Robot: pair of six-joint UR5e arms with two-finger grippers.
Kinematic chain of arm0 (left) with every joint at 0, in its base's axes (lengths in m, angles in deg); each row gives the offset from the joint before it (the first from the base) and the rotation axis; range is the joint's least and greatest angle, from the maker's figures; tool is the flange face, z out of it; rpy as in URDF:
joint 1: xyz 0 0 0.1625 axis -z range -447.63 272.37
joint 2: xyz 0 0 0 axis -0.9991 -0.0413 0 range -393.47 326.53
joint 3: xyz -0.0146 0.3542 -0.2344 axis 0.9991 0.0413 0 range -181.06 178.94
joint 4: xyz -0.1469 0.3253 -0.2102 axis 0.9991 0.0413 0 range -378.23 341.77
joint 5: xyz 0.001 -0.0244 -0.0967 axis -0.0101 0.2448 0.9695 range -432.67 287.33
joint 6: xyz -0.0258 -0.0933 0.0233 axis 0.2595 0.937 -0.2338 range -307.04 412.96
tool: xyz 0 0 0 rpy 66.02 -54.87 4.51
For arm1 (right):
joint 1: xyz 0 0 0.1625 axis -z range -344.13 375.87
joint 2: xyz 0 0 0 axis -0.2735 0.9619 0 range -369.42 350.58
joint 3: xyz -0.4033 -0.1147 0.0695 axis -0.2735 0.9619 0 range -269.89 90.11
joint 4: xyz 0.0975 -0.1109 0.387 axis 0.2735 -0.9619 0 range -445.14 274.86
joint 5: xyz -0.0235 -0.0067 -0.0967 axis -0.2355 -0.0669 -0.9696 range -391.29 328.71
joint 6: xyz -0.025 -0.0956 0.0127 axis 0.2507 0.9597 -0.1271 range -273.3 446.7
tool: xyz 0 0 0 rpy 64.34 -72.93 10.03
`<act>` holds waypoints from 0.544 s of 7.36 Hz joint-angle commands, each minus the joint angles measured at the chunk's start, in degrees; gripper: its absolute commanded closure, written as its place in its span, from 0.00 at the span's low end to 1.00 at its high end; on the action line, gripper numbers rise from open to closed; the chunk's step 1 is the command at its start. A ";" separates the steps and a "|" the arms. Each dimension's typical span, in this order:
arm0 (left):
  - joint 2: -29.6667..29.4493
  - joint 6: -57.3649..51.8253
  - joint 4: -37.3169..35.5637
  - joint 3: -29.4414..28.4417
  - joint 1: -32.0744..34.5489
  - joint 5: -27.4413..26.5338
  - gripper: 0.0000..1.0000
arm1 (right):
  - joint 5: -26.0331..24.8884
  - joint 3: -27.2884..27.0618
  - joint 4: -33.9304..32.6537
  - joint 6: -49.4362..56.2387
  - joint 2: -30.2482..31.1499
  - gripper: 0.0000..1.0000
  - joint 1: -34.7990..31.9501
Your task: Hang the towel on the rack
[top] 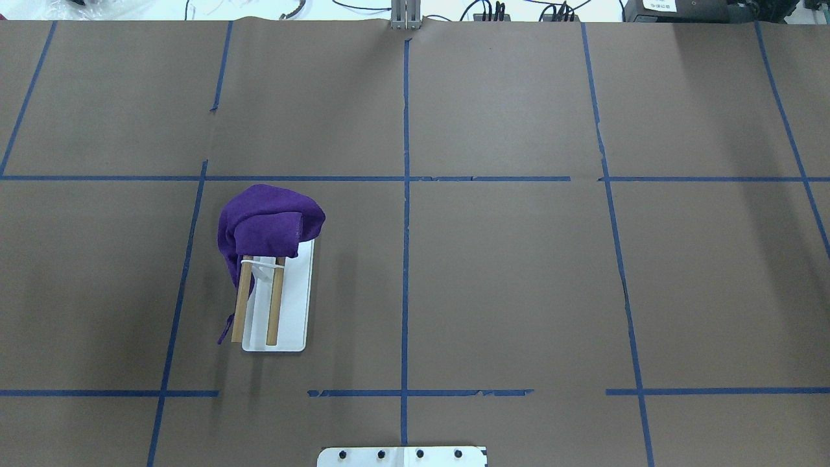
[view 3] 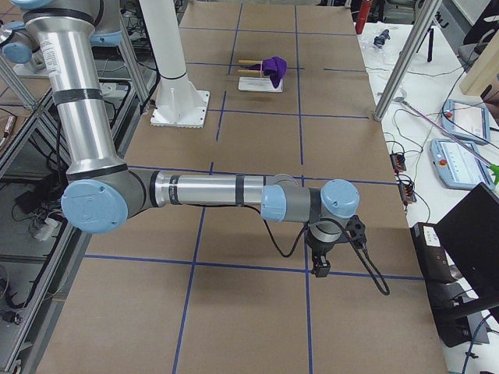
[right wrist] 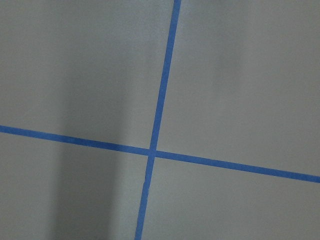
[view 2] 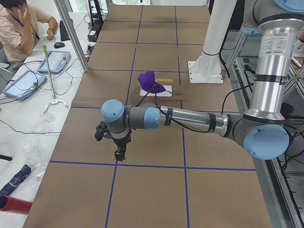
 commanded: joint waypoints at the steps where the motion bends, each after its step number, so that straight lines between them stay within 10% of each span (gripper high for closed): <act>1: -0.48 -0.31 2.53 -0.07 -0.03 -0.31 0.00 | 0.23 -0.19 -0.63 0.02 -0.95 0.00 0.34; 4: -0.14 -0.40 2.26 0.64 0.06 -0.22 0.00 | 0.31 -0.71 -0.54 -0.15 -0.69 0.00 0.17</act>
